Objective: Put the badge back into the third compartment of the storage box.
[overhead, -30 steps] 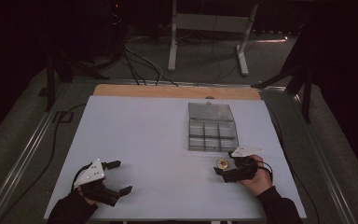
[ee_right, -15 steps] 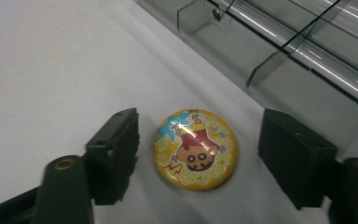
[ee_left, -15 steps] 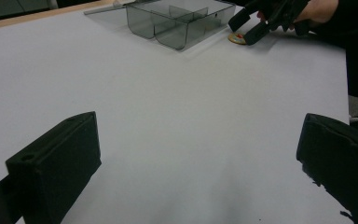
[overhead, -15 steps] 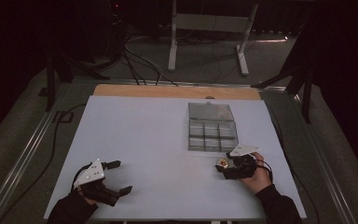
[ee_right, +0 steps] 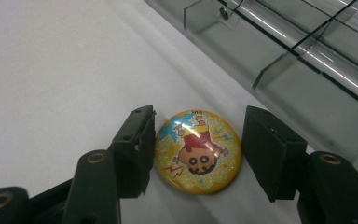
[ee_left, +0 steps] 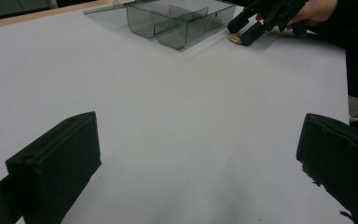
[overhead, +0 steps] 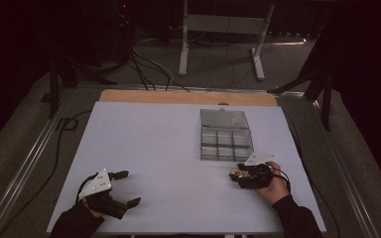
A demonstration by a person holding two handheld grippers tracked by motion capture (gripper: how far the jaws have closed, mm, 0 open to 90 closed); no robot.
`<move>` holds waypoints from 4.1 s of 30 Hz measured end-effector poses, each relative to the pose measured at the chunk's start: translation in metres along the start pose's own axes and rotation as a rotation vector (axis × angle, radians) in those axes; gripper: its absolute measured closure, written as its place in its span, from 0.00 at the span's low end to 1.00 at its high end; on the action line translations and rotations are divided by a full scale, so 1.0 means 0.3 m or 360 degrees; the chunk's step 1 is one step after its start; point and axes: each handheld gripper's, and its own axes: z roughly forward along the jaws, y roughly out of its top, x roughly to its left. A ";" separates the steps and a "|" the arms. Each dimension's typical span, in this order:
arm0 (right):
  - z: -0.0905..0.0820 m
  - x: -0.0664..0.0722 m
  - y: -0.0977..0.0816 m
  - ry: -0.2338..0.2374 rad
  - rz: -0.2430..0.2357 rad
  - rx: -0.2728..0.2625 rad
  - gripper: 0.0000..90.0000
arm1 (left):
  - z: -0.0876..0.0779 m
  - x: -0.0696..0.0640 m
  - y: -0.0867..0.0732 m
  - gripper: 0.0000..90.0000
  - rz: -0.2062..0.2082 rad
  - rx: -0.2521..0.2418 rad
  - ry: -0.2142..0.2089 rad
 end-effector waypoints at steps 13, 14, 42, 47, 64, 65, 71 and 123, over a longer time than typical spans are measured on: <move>0.000 0.006 0.004 -0.0019 -0.0003 0.0019 0.52 | -0.001 0.000 -0.001 0.00 0.0000 0.0006 0.0001; 0.000 0.006 0.003 -0.0018 -0.0003 0.0017 0.52 | -0.001 0.001 -0.001 0.00 -0.0002 0.0001 0.0000; -0.004 0.027 0.015 -0.0089 0.0011 0.0044 0.53 | -0.002 0.002 -0.001 0.00 -0.0002 0.0001 0.0002; -0.012 0.031 0.021 -0.0104 0.0013 0.0026 0.53 | -0.002 0.002 -0.001 0.00 -0.0002 0.0002 0.0004; -0.036 0.055 0.039 -0.0094 0.0021 0.0019 0.53 | -0.001 0.001 -0.001 0.00 -0.0003 0.0006 0.0009; -0.037 0.055 0.040 -0.0100 0.0019 0.0020 0.53 | -0.001 0.001 -0.001 0.00 -0.0003 0.0007 0.0010; -0.050 0.056 0.048 -0.0094 0.0044 0.0003 0.53 | 0.000 0.002 -0.002 0.00 -0.0003 0.0010 0.0009; -0.106 0.061 0.117 -0.0088 0.0055 -0.0006 0.53 | -0.001 0.003 -0.001 0.00 -0.0004 0.0005 0.0007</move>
